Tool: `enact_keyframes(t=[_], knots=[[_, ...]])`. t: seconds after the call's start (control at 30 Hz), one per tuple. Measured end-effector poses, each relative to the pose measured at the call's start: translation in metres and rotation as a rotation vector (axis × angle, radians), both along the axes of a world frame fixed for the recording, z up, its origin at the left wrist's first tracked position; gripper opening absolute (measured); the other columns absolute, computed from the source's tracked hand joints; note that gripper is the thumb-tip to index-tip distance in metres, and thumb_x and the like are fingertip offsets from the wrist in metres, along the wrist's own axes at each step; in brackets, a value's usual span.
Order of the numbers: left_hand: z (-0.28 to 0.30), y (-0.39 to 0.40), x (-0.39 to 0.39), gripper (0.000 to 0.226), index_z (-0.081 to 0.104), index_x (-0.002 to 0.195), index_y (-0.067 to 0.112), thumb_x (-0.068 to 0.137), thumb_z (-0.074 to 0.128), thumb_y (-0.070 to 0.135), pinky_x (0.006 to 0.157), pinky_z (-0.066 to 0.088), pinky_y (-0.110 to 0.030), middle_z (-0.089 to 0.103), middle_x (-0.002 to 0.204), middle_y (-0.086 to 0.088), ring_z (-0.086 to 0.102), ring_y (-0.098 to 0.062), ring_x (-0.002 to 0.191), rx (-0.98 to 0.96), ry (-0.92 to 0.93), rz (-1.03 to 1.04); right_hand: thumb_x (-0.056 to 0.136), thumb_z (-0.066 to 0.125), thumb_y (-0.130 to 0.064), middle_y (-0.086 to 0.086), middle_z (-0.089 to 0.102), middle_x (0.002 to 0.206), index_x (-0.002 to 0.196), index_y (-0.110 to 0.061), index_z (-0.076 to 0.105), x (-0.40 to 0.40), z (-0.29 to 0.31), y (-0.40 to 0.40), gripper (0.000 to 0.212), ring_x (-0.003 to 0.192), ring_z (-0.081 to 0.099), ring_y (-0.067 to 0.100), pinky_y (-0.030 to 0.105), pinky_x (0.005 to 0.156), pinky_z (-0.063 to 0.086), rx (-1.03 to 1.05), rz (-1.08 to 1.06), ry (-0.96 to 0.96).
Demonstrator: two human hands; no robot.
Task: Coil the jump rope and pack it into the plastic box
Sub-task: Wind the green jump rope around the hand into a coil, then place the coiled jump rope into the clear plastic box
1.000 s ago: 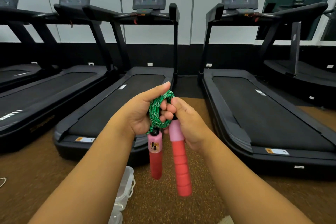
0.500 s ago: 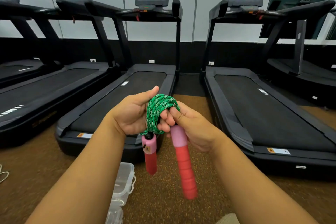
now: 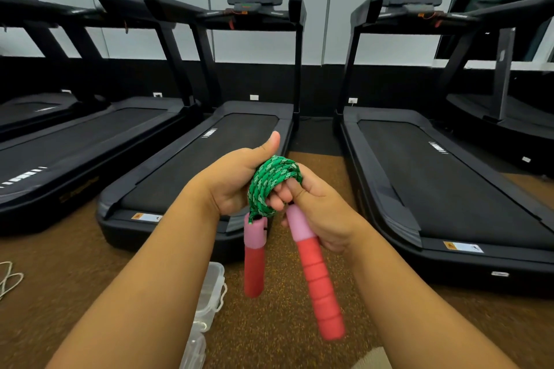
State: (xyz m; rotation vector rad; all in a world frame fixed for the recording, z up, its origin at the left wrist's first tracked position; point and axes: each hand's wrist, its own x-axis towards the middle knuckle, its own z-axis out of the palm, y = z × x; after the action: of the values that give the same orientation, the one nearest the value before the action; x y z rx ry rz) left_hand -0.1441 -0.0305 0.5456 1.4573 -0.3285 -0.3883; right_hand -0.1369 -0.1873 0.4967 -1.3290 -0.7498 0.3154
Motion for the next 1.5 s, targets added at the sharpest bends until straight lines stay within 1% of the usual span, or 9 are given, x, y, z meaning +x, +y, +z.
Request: enact_keyframes(t=[0.13, 0.23, 0.37, 0.47, 0.67, 0.93, 1.17, 1.37, 1.5], knots=[[0.0, 0.0, 0.0, 0.068, 0.066, 0.048, 0.007, 0.081, 0.042, 0.062, 0.041, 0.048, -0.021, 0.063, 0.05, -0.01, 0.059, -0.016, 0.038, 0.051, -0.027, -0.022, 0.101, 0.041, -0.016, -0.002, 0.057, 0.079, 0.113, -0.009, 0.05, -0.006, 0.004, -0.003, 0.017, 0.068, 0.056, 0.004, 0.023, 0.061, 0.047, -0.072, -0.131, -0.115], [-0.003, 0.004, 0.001, 0.057, 0.065, 0.048, 0.011, 0.068, 0.067, 0.065, 0.047, 0.049, -0.022, 0.064, 0.052, -0.007, 0.059, -0.013, 0.041, 0.065, -0.094, -0.061, 0.096, 0.045, -0.03, -0.005, 0.061, 0.081, 0.103, -0.018, 0.054, -0.005, 0.007, -0.004, 0.017, 0.072, 0.055, 0.008, 0.037, 0.069, 0.048, -0.246, -0.29, -0.312], [-0.005, 0.005, 0.0, 0.031, 0.068, 0.058, 0.015, 0.054, 0.088, 0.039, 0.053, 0.049, -0.02, 0.064, 0.057, -0.003, 0.058, -0.01, 0.046, 0.082, -0.191, -0.075, 0.092, 0.047, -0.037, 0.004, 0.063, 0.084, 0.099, -0.015, 0.054, -0.003, 0.013, -0.008, 0.024, 0.074, 0.057, 0.018, 0.051, 0.073, 0.049, -0.355, -0.349, -0.401], [-0.005, 0.003, -0.002, 0.011, 0.069, 0.074, 0.012, 0.067, 0.077, 0.009, 0.062, 0.048, -0.025, 0.063, 0.062, 0.0, 0.056, -0.011, 0.058, 0.116, -0.228, -0.03, 0.089, 0.047, -0.041, 0.012, 0.063, 0.091, 0.1, -0.014, 0.054, -0.001, 0.015, -0.01, 0.03, 0.08, 0.059, 0.032, 0.053, 0.073, 0.05, -0.406, -0.396, -0.448], [-0.011, -0.003, -0.001, 0.032, 0.06, 0.1, 0.001, 0.069, 0.063, 0.006, 0.07, 0.052, -0.026, 0.062, 0.088, -0.011, 0.061, -0.017, 0.08, 0.15, -0.28, 0.177, 0.093, 0.048, -0.029, 0.015, 0.063, 0.089, 0.102, -0.01, 0.055, 0.006, 0.013, -0.005, 0.021, 0.07, 0.056, 0.026, 0.048, 0.066, 0.05, -0.393, -0.495, -0.427], [-0.018, 0.0, 0.003, 0.038, 0.046, 0.119, 0.013, 0.087, 0.05, -0.007, 0.074, 0.05, -0.029, 0.057, 0.102, -0.011, 0.057, -0.017, 0.086, 0.106, -0.25, 0.22, 0.093, 0.05, -0.025, -0.001, 0.054, 0.075, 0.092, -0.016, 0.051, 0.02, 0.006, 0.0, 0.009, 0.066, 0.049, 0.015, 0.038, 0.06, 0.044, -0.374, -0.563, -0.377], [-0.035, 0.004, 0.01, 0.049, 0.041, 0.109, 0.023, 0.081, 0.034, -0.017, 0.063, 0.047, -0.027, 0.05, 0.102, -0.009, 0.055, -0.014, 0.081, -0.063, -0.24, 0.234, 0.086, 0.065, -0.026, 0.001, 0.066, 0.092, 0.102, -0.022, 0.057, 0.024, 0.001, 0.015, 0.019, 0.085, 0.063, 0.02, 0.039, 0.074, 0.055, -0.344, -0.51, -0.358], [-0.069, 0.029, 0.022, 0.059, 0.042, 0.118, 0.022, 0.069, 0.052, -0.007, 0.073, 0.048, -0.026, 0.048, 0.107, -0.007, 0.054, -0.014, 0.09, -0.102, -0.27, 0.13, 0.086, 0.057, -0.013, 0.001, 0.062, 0.085, 0.096, -0.018, 0.054, 0.035, -0.023, 0.03, 0.011, 0.075, 0.057, 0.018, 0.037, 0.065, 0.047, -0.434, -0.543, -0.38], [-0.094, 0.054, 0.036, 0.05, 0.047, 0.123, 0.016, 0.075, 0.061, 0.019, 0.083, 0.048, -0.029, 0.054, 0.109, -0.002, 0.056, -0.015, 0.098, -0.216, -0.198, 0.08, 0.087, 0.055, -0.008, -0.004, 0.059, 0.079, 0.094, -0.02, 0.051, 0.048, -0.044, 0.039, 0.014, 0.069, 0.053, 0.009, 0.028, 0.059, 0.041, -0.486, -0.525, -0.376]])
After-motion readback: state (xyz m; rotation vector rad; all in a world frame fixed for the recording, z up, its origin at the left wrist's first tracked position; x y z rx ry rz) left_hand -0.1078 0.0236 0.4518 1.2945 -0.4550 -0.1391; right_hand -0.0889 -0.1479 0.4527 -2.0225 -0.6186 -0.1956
